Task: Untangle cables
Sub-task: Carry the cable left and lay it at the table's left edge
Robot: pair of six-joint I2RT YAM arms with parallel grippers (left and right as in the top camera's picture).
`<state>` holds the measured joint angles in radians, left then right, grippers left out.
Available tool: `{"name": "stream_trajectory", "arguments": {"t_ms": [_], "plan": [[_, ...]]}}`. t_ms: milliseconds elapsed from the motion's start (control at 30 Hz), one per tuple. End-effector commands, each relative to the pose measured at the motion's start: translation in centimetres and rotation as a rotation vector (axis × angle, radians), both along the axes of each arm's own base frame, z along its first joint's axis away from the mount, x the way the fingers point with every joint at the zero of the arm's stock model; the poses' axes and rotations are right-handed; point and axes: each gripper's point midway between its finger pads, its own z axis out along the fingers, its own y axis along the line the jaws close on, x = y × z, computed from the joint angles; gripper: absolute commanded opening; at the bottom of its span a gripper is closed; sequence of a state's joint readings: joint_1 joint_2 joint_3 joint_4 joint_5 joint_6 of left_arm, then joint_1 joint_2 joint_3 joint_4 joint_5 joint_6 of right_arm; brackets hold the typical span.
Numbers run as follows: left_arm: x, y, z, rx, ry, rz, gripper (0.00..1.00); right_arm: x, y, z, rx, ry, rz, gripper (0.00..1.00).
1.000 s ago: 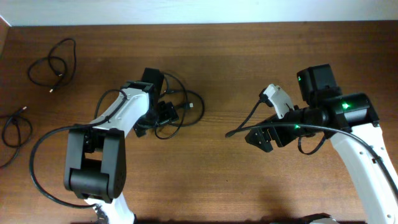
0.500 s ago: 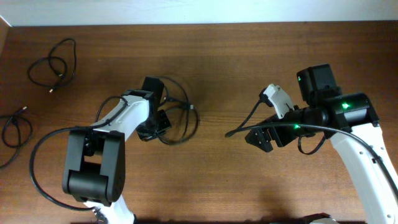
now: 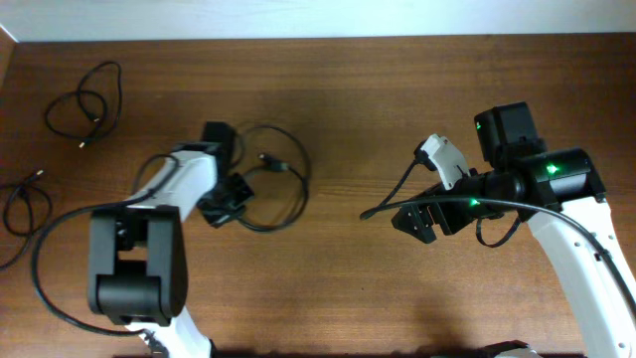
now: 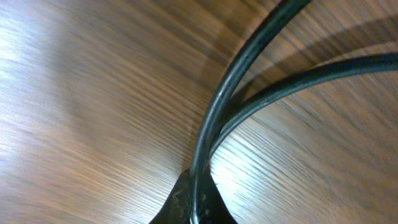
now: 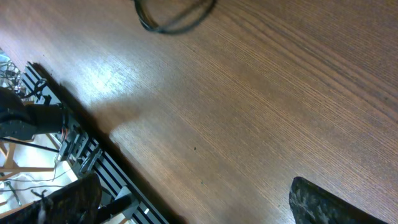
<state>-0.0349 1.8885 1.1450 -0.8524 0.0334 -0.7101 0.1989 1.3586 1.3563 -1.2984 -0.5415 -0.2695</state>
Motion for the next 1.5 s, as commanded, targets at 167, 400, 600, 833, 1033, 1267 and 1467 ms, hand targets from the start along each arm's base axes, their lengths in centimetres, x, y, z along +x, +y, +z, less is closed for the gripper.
{"name": "stream_trajectory", "arguments": {"t_ms": [167, 400, 600, 833, 1033, 1267, 1467], "plan": [[-2.5, 9.2, -1.0, 0.026, 0.062, 0.333, 0.00, 0.0, -0.1, 0.1, 0.000, -0.007, -0.001, 0.95], [-5.4, 16.1, -1.0, 0.017, 0.070, 0.582, 0.00, 0.0, -0.1, 0.1, 0.000, -0.008, -0.001, 0.95], [-9.1, 21.4, -1.0, 0.008, 0.074, 0.797, 0.00, 0.1, -0.1, 0.1, 0.001, -0.011, -0.001, 0.95], [-12.1, 24.6, -1.0, -0.045, 0.046, 0.977, 0.08, 0.0, -0.1, 0.1, 0.001, -0.009, -0.001, 0.95], [-11.8, 24.4, -0.9, -0.133, 0.005, 0.972, 0.00, 0.1, -0.1, 0.1, 0.001, -0.010, -0.001, 0.95], [-10.7, 23.7, -0.9, -0.129, -0.013, 0.831, 0.00, 0.0, -0.1, 0.1, 0.001, -0.009, -0.001, 0.95], [-7.8, 22.1, -0.8, -0.153, -0.076, 0.642, 0.00, 0.0, -0.1, 0.1, 0.001, -0.009, -0.001, 0.95]]}}
